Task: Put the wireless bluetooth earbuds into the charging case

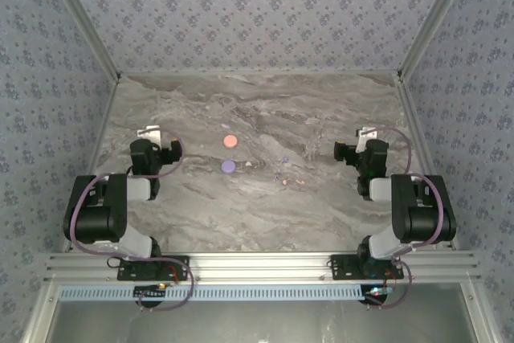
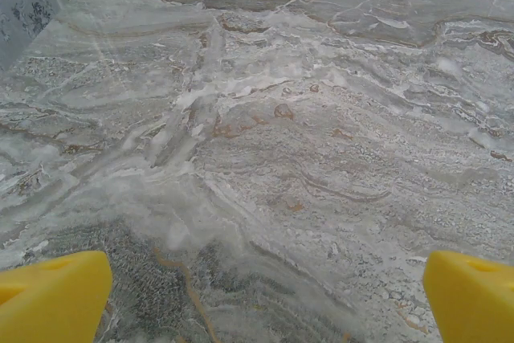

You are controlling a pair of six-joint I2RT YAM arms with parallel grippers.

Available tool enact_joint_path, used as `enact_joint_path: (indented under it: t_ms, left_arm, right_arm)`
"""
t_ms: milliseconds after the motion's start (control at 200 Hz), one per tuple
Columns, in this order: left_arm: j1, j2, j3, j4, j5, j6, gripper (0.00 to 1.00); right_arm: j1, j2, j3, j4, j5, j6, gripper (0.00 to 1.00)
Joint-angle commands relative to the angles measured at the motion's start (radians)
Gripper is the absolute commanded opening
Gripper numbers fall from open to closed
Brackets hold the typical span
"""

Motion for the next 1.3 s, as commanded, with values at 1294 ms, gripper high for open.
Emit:
enact_joint_path:
  t_ms: [1294]
  left_arm:
    - [-0.076,-0.244,0.319,-0.762,0.015,-0.278,0.99]
  right_arm:
    - [0.051,-0.217,0.317,-0.818,0.043,0.154,1.0]
